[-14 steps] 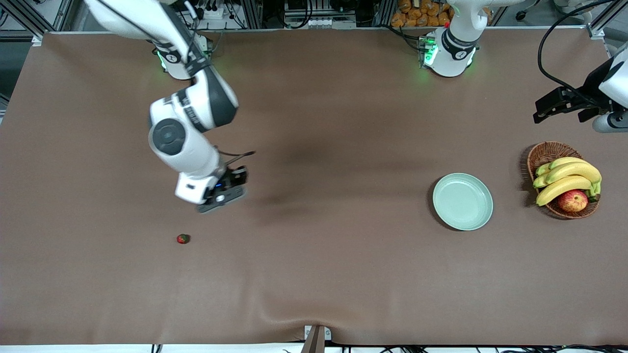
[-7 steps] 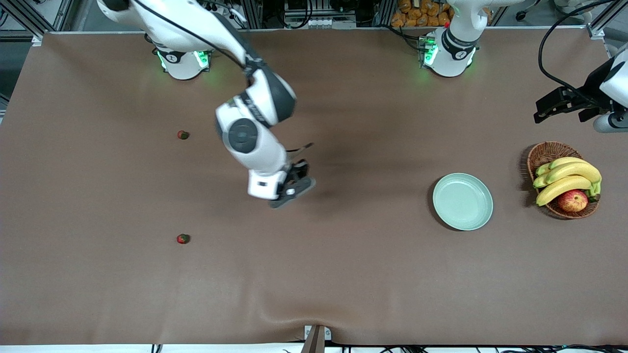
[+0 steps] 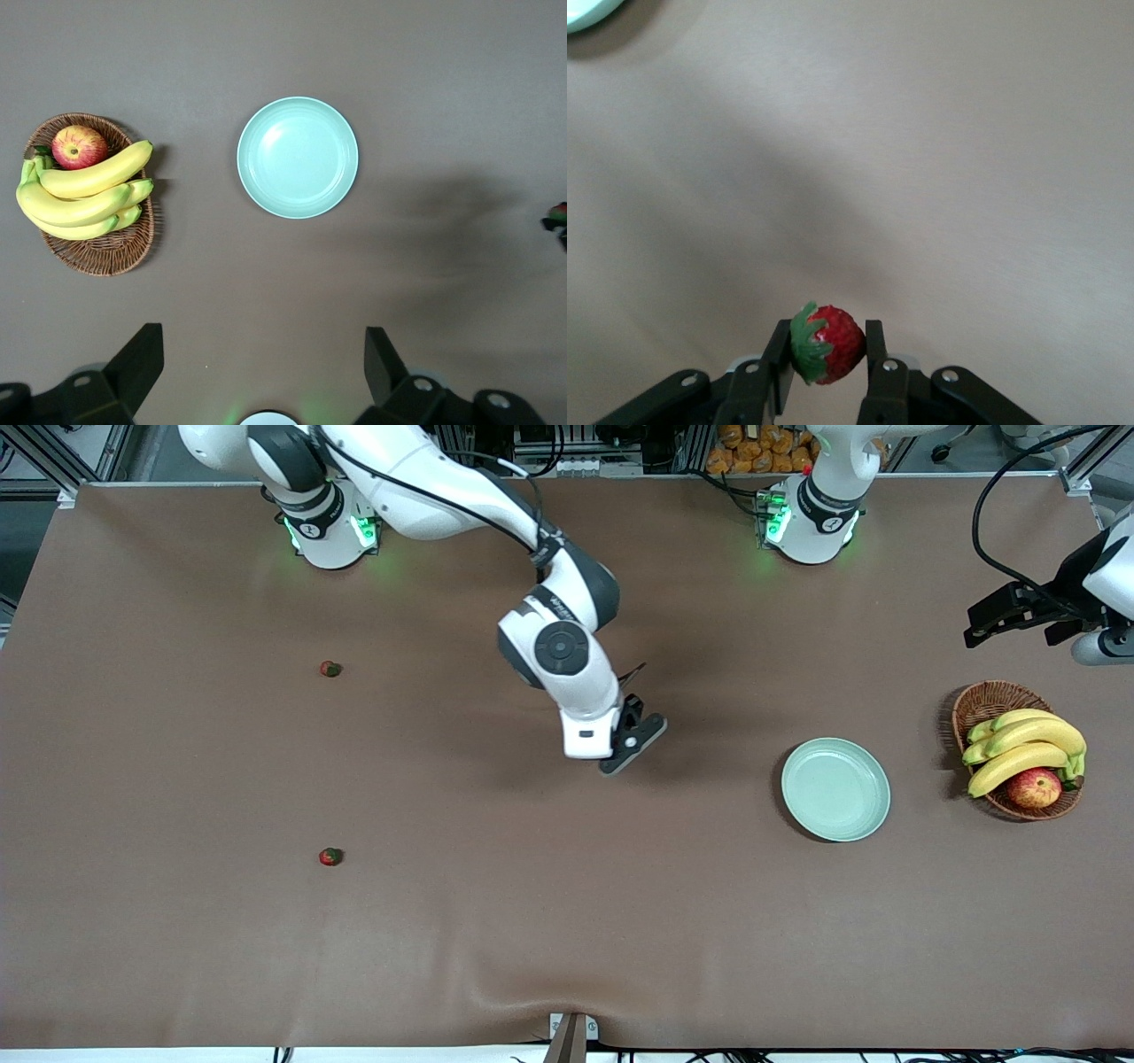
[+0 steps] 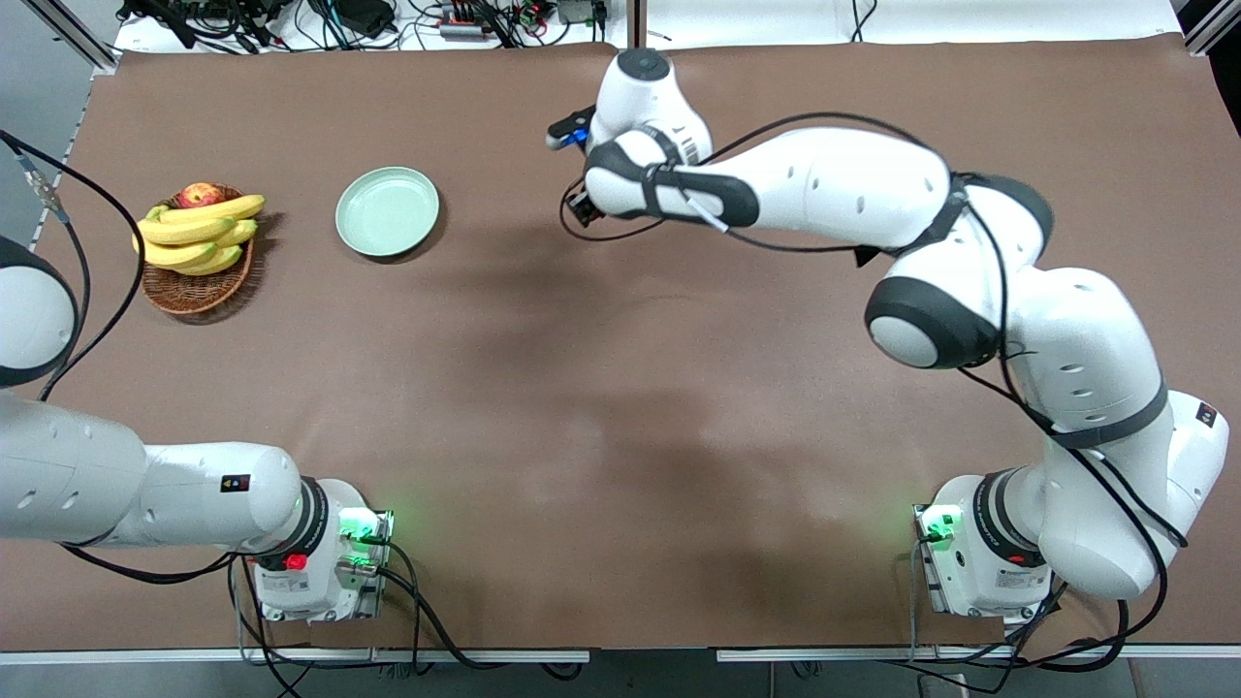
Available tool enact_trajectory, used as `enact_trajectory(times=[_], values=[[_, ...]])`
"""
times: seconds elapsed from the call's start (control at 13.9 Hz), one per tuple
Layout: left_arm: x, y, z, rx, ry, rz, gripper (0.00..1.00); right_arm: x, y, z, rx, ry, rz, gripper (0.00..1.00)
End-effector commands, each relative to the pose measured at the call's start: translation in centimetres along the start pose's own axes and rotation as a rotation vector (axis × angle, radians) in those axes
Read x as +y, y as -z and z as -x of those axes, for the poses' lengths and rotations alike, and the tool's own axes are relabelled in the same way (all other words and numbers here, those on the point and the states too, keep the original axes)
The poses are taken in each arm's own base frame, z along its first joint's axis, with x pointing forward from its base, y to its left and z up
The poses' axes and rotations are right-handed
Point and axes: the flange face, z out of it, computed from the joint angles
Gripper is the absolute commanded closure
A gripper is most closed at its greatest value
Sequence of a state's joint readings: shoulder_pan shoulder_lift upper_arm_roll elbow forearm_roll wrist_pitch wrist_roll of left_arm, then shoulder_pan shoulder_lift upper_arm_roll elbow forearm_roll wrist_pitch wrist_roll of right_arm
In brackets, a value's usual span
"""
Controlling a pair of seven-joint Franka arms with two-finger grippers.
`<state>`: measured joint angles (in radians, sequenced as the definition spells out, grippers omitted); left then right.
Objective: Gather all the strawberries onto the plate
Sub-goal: 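Carry the strawberry with the right gripper toward the green plate, then release the strawberry mid-table while the left gripper reaches toward it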
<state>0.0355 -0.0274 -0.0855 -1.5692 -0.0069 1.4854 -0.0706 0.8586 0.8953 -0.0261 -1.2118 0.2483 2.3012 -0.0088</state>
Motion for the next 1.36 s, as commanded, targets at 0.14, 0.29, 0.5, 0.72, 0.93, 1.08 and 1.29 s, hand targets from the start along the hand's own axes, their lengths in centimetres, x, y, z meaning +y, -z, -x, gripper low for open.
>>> enact_trajectory(times=[0.14,0.29,0.5,0.72,0.93,1.08,1.29], values=[[-0.1,0.2,0.2,-0.003,0.001,-0.021,0.0,-1.9,-4.5,-0.7,0.035,0.023,-0.001,1.0],[0.0,0.1,0.2,-0.005,0.0,-0.022,0.0,-2.0,-5.3,-0.4,0.028,0.026,0.001,0.87],[-0.1,0.0,0.2,-0.007,0.001,-0.022,0.0,-2.2,-5.8,-0.1,0.021,0.073,0.046,0.0],[-0.3,0.0,0.2,-0.008,0.003,-0.022,0.0,-2.0,-5.0,-0.4,0.024,0.085,0.063,0.0],[-0.3,0.0,0.2,-0.007,0.003,-0.021,0.0,-1.2,-1.3,-1.5,0.042,0.065,0.055,0.0],[0.0,-0.1,0.2,-0.008,0.007,-0.02,0.0,2.3,1.9,-2.1,0.007,0.019,0.069,0.0],[2.8,-2.3,-1.4,-0.03,-0.006,-0.01,0.0,9.6,6.9,-1.9,-0.095,-0.072,0.09,0.0]])
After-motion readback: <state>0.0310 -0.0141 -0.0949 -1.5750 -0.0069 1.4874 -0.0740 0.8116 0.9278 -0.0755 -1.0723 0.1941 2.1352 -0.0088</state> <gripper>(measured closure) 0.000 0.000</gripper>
